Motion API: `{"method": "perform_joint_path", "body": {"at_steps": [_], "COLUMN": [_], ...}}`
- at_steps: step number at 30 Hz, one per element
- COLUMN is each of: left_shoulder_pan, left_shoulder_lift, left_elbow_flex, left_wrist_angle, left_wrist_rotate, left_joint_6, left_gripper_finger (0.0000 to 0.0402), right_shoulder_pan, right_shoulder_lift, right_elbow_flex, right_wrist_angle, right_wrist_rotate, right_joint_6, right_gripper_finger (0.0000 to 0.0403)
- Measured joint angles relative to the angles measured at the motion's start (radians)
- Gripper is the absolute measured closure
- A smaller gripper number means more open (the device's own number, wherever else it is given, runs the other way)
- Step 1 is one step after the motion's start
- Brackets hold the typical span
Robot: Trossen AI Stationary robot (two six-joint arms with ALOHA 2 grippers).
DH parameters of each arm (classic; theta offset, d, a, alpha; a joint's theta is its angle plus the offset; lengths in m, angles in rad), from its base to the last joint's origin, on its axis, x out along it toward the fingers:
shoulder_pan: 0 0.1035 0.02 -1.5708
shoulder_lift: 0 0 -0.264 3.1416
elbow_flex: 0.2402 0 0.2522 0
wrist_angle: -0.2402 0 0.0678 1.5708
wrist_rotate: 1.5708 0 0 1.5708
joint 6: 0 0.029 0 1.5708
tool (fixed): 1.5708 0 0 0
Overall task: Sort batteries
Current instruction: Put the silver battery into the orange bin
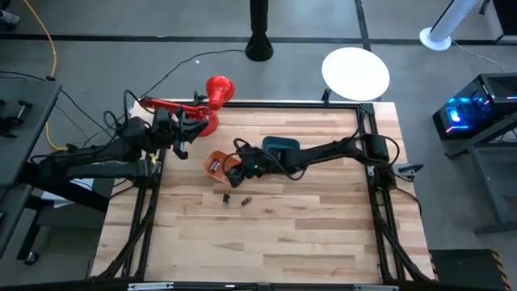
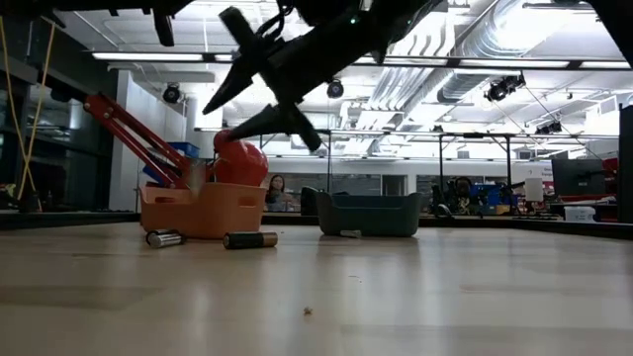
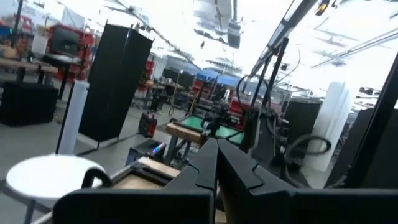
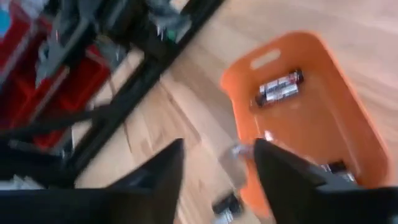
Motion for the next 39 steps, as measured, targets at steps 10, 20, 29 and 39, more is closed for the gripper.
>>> {"method": "perform_joint_path", "body": {"at_steps": [10,20,29,39], "left_shoulder_pan": [-0.002,-0.016,-0.044,-0.048], "left_shoulder_lift": [0.007,0.14,0.252,0.283], "left_elbow_flex": [0.0,0.0,0.0,-0.001], "left_wrist_angle": [-0.103,-0.164,-0.072,-0.053], "left_wrist_rotate": [-0.034,-0.105,-0.139,-0.157], "left_joint_6": [-0.076,-0.143,-0.177,-0.211], "left_gripper_finger": [0.0401,0.0401,0.0401,0.0401], "right_shoulder_pan": [-0.034,-0.023,-0.113,-0.255], "right_shoulder_lift": [-0.184,-0.107,-0.039,-0.028], "right_elbow_flex": [0.003,0.002,0.001,0.001], "right_wrist_angle": [-0.717,-0.777,-0.663,-0.755], "right_wrist_rotate": [0.039,0.092,0.048,0.135], "right_joint_6": [-0.211,-0.272,-0.282,-0.329], "right_gripper_finger": [0.0159,0.0185,0.0205,0.0218]}}
